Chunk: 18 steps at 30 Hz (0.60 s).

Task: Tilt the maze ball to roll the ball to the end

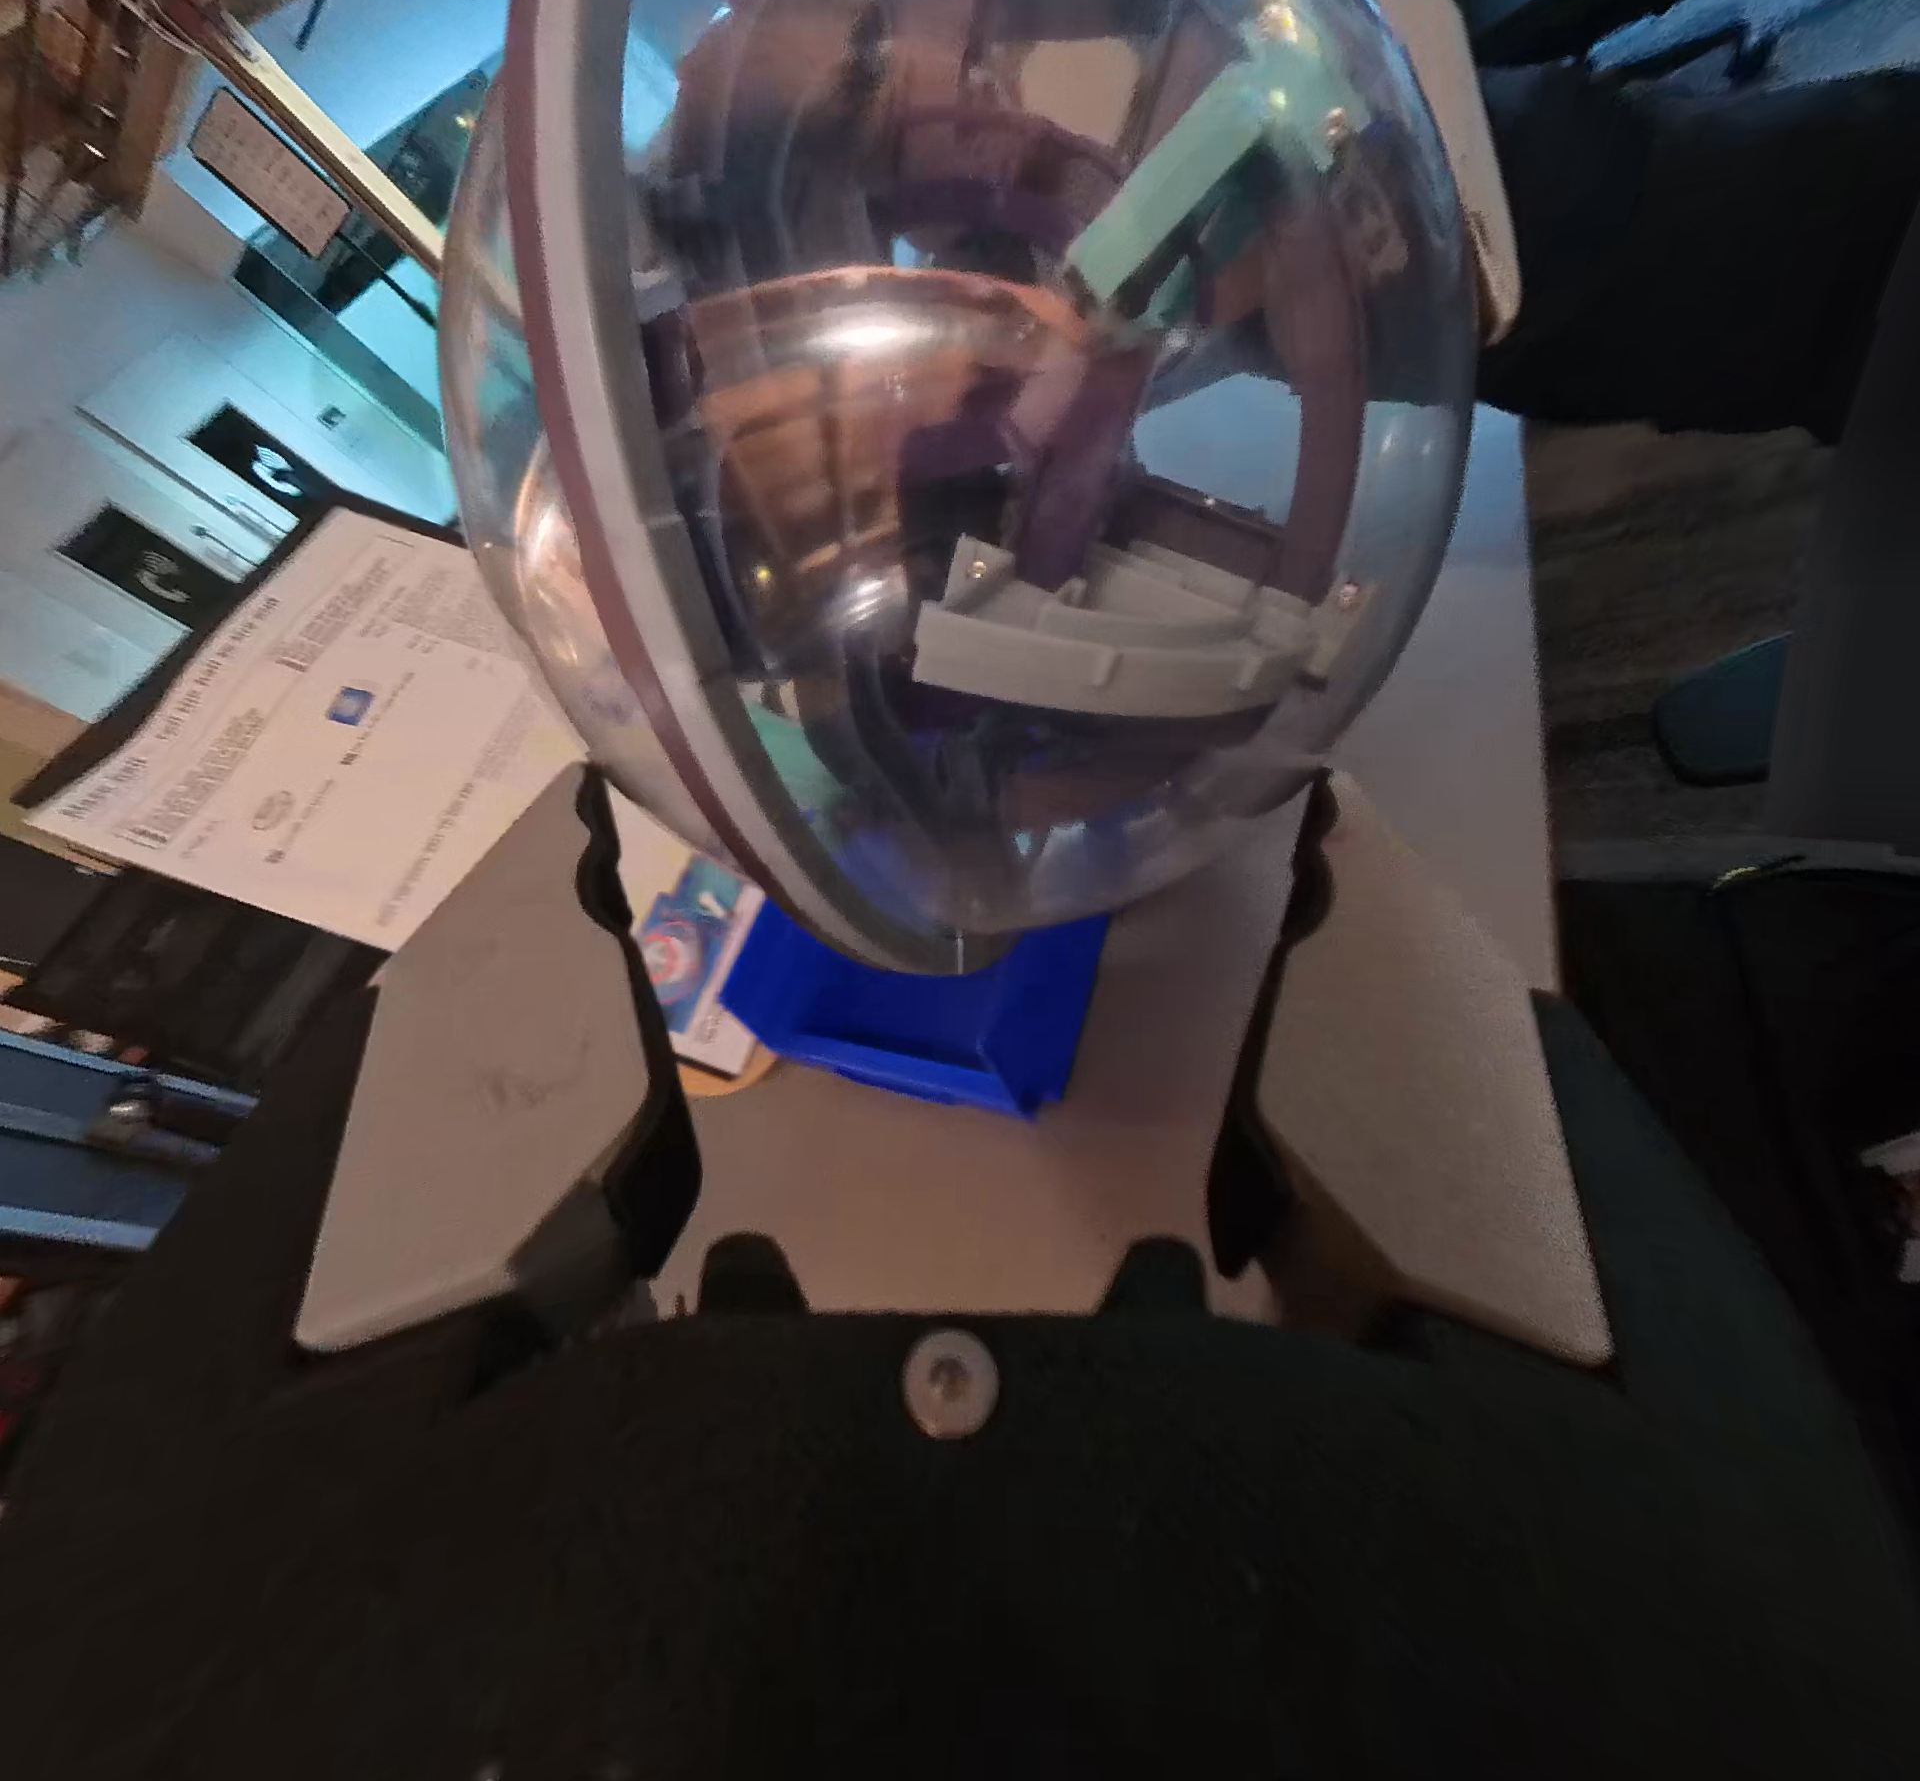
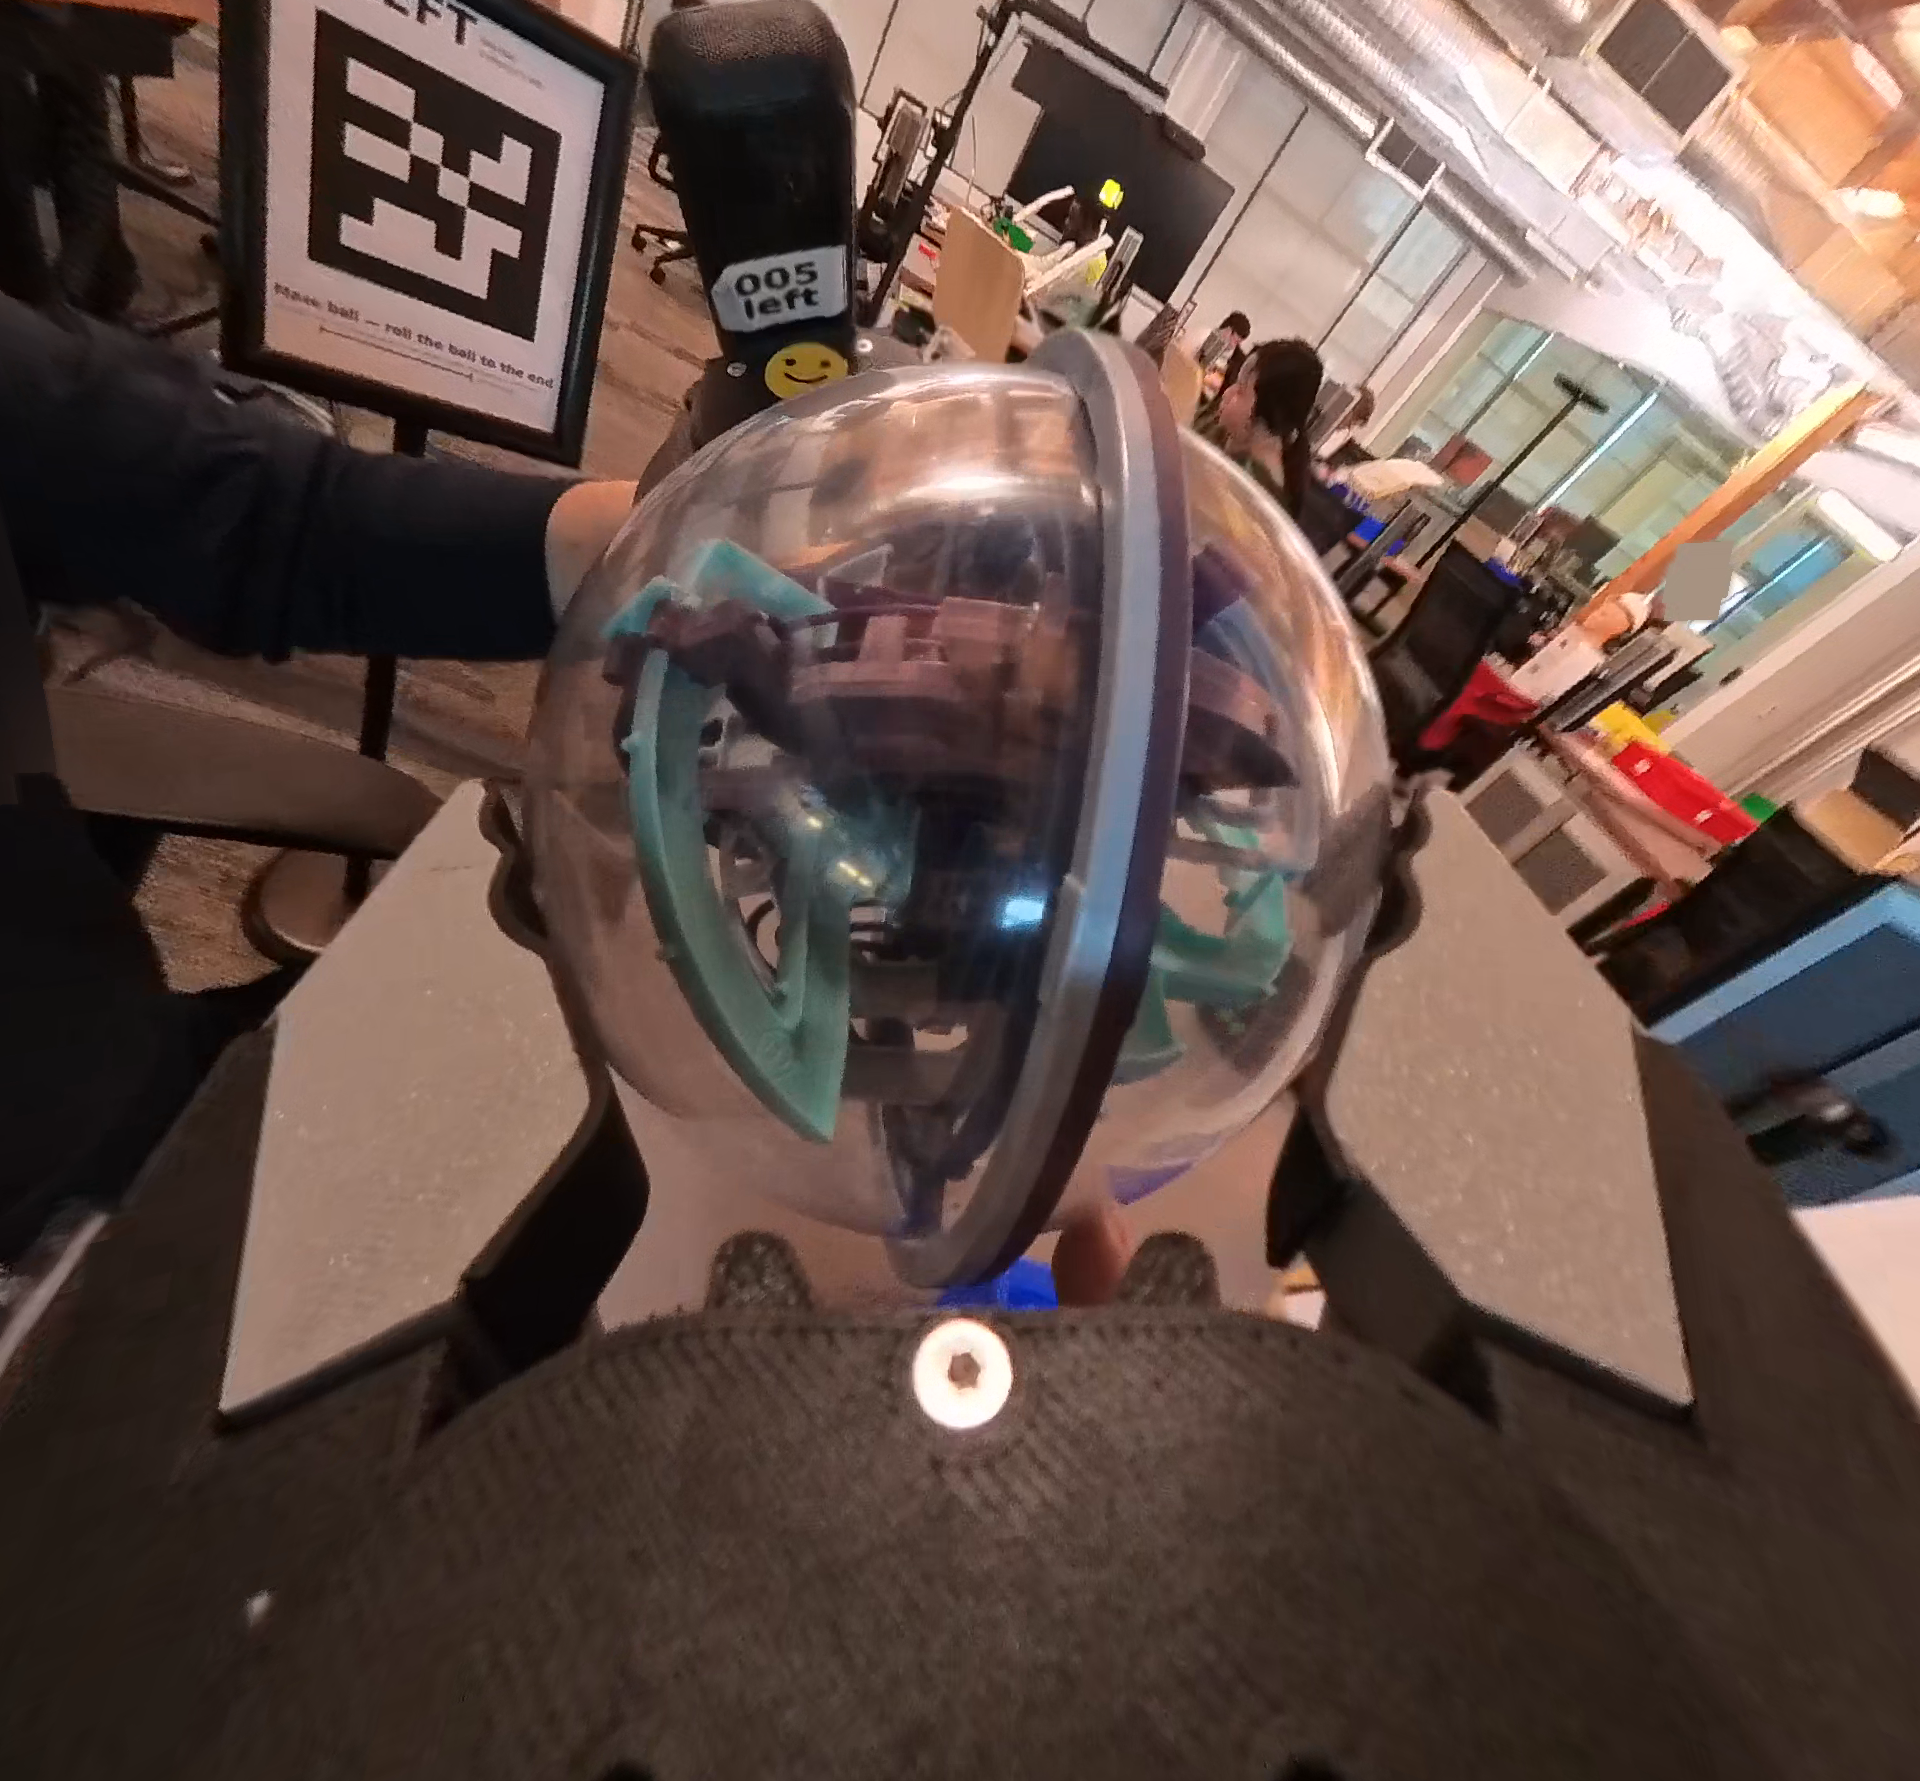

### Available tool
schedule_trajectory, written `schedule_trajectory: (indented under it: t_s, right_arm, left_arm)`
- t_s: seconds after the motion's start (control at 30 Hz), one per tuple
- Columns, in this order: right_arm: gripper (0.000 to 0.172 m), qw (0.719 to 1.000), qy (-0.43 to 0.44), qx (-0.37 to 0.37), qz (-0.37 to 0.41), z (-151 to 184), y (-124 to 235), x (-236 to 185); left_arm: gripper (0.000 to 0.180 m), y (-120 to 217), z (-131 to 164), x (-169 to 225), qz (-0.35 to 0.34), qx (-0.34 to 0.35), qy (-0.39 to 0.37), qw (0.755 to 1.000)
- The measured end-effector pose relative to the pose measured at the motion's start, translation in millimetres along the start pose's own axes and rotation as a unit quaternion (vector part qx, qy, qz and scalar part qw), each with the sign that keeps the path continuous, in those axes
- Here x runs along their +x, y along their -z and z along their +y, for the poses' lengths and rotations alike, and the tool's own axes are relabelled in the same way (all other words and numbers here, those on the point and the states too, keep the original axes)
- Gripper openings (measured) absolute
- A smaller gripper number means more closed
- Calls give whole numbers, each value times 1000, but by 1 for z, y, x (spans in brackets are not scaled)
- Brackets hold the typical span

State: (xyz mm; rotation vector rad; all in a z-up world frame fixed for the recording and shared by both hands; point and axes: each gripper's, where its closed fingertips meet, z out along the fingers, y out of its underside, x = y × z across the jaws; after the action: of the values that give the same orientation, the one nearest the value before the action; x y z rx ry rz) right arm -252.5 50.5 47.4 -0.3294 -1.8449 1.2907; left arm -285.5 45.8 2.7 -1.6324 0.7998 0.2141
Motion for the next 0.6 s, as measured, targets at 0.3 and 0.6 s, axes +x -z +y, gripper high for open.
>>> schedule_trajectory:
  t_s: [0.3, 0.6]
  right_arm:
    - [156, 980, -175, -90, -23, 76, -8, -29]
    - [156, 967, -197, -162, -19, 90, -1, -32]
  left_arm:
    - [127, -31, 65, 58, 83, 36, 185, 979]
    - [127, -50, 69, 70, 99, 114, 222, 963]
